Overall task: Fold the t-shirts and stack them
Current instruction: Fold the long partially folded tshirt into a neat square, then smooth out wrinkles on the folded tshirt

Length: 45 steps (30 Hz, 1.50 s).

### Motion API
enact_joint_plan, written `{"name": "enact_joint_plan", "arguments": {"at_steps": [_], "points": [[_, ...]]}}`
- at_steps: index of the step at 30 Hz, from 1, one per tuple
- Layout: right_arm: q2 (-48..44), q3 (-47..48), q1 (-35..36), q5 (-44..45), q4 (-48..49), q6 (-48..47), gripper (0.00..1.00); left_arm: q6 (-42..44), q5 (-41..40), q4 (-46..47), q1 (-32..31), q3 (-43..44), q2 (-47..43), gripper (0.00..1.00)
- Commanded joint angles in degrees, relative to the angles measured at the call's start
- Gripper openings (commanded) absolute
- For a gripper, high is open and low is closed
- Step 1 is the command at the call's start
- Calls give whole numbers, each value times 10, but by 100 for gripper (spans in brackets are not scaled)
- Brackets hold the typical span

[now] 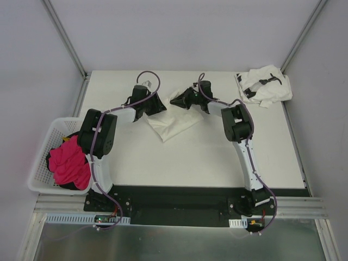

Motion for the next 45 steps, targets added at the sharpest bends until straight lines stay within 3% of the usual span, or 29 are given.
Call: {"name": "enact_joint_plan", "arguments": {"at_steps": [1,7,18,25,33,45], "points": [[34,74,-6,22,-11,15,14,-4,12,32,0,-5,-5,45],[39,102,-21,44,-43,11,14,-8,10,38,0,-27,-13,44],[-16,69,-55,103,-105,-53,14,-10,-1,55,0,-69,-35,44],[-37,84,-64,88,-131,-71,15,-1,-9,54,0,-76,-54,44],[-130,13,-33,53,-105,-94,18,2,-5,53,0,-54,-71,44],[-23,72,28,14,-59,-27,20,10,5,52,29,5,-28,45]]}}
